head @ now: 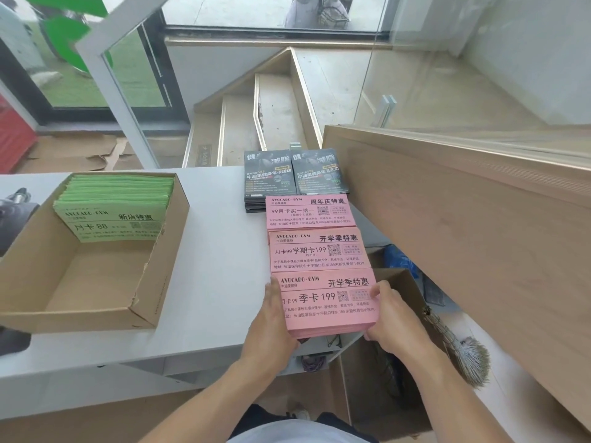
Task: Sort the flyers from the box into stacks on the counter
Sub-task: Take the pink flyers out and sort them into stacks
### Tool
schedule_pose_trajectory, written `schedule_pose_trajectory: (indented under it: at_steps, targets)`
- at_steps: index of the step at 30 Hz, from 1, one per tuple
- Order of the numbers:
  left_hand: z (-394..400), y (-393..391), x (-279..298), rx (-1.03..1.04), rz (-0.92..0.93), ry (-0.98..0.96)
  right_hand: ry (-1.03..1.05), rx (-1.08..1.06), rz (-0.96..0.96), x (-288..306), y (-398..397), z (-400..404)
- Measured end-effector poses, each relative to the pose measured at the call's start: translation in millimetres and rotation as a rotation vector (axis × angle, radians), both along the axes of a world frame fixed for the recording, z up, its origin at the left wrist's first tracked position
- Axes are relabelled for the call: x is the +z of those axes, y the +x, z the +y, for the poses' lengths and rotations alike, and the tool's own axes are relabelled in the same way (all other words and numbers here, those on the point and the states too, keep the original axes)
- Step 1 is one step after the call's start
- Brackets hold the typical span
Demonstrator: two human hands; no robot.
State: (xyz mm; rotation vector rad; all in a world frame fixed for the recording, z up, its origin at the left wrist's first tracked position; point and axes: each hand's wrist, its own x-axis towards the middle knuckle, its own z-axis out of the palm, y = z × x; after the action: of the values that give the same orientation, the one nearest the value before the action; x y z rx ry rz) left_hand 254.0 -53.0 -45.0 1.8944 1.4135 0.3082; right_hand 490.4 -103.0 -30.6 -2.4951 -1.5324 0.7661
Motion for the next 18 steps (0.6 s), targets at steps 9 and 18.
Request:
schedule_pose_trajectory:
  at_steps: [9,18]
  targets:
    - [0,-2,-8,0.009,0.089,-0.004,0.039,0.007,-0.092,-6,-6,-1]
    - [6,-3,-18,-0.025,0.047,0.025,-0.074,0.029,-0.058,-1,0,3]
